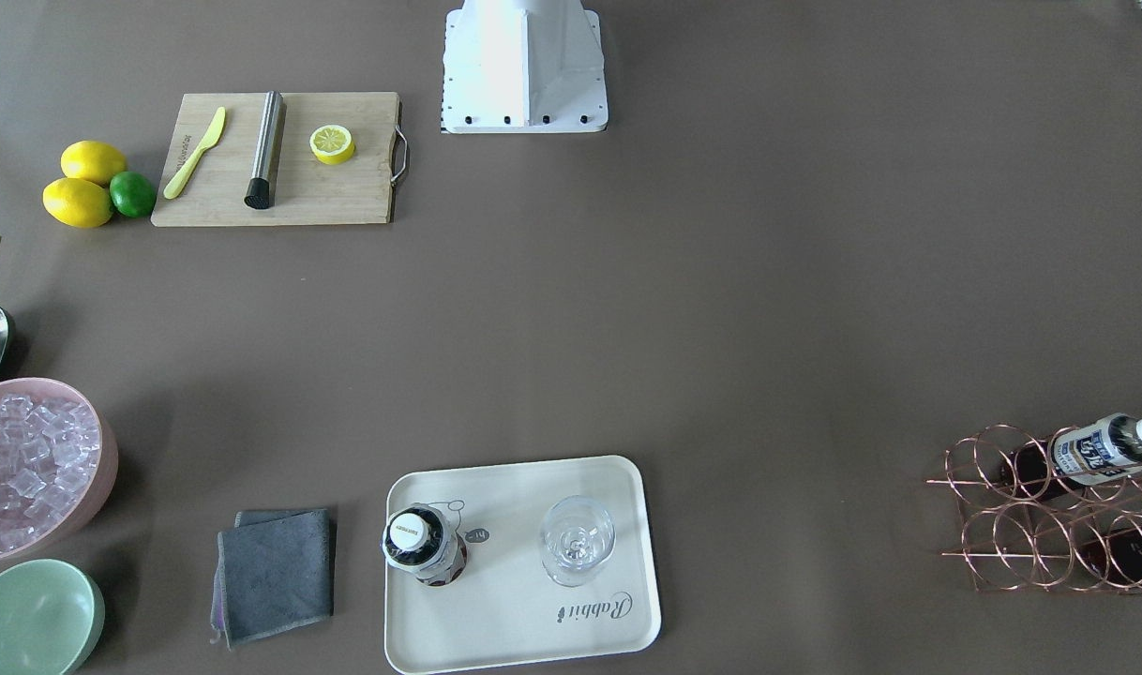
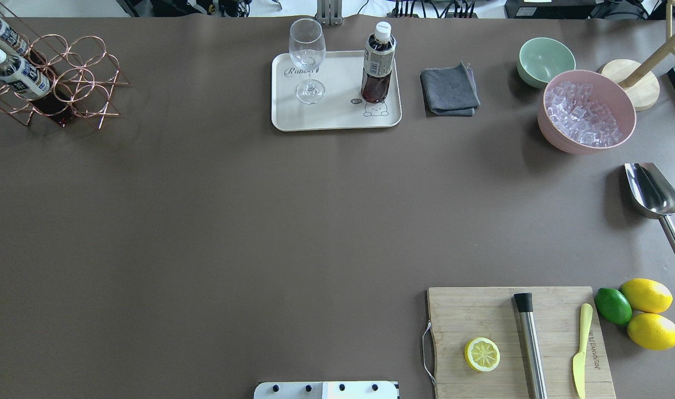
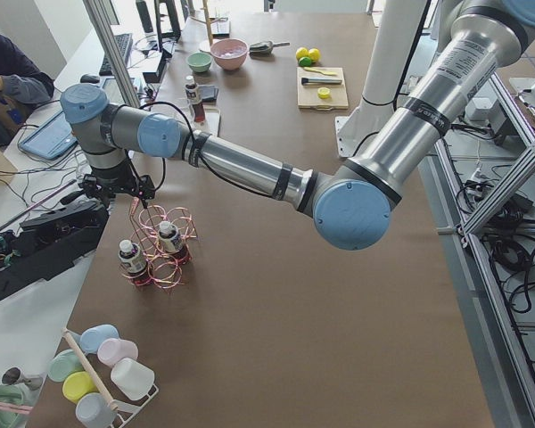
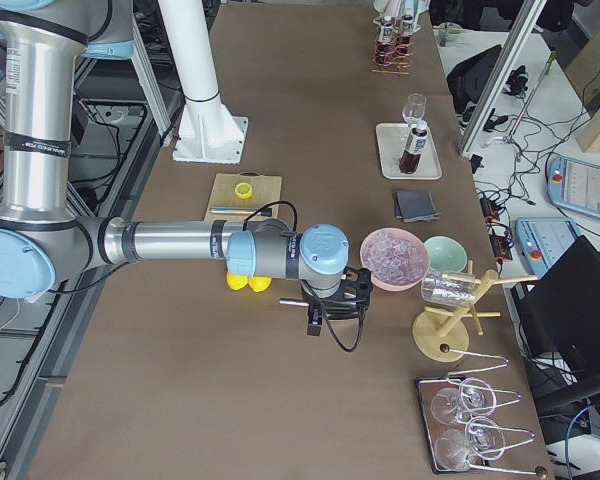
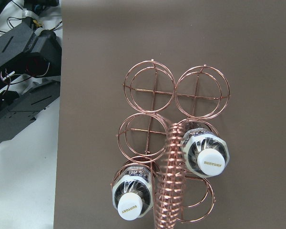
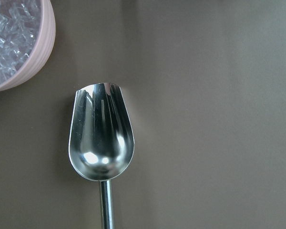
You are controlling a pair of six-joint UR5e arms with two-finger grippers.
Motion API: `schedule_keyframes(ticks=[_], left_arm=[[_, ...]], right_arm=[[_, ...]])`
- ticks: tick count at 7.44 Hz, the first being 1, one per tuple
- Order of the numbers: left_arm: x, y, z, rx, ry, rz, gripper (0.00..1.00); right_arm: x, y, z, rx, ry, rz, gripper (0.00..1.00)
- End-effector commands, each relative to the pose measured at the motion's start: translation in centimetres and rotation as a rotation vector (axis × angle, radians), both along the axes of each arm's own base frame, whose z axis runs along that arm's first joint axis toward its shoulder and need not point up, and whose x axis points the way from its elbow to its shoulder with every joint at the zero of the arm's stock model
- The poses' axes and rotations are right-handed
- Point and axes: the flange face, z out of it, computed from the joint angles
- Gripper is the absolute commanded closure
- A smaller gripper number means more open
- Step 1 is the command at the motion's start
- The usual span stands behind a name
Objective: Take tea from basket to plate
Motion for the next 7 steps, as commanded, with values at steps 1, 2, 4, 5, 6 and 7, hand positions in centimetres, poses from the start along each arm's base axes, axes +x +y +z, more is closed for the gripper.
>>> schedule_keyframes(ticks=[1,2,4,5,6,7], left_arm=[[-5.2,8.0,7.7,-0.294,0.141,-0.232,0.01],[-5.4,9.1,9.4,-0.459,0.161,-0.342,0.01],[-5.1,11.0,12.3,-0.675,0.173,-0.476,0.01],[-5.1,12.2,13.9,-0.731,0.176,-0.503,0.01],[-5.0,15.4,17.1,-0.782,0.170,-0.515,0.01],[-5.9,16.9,18.3,-0.803,0.150,-0.545,0.01]], right_arm=[[0.0,0.1,0.2,-0.005,-0.002,0.001,0.00],[0.0,0.1,0.2,-0.002,-0.002,-0.001,0.00],[-0.1,0.0,0.2,-0.006,-0.002,-0.002,0.00],[-0.3,0.0,0.2,-0.009,-0.002,-0.005,0.00],[-0.8,-0.1,0.1,-0.007,0.000,-0.015,0.00],[-0.8,-0.1,0.2,-0.007,0.000,-0.017,0.00]])
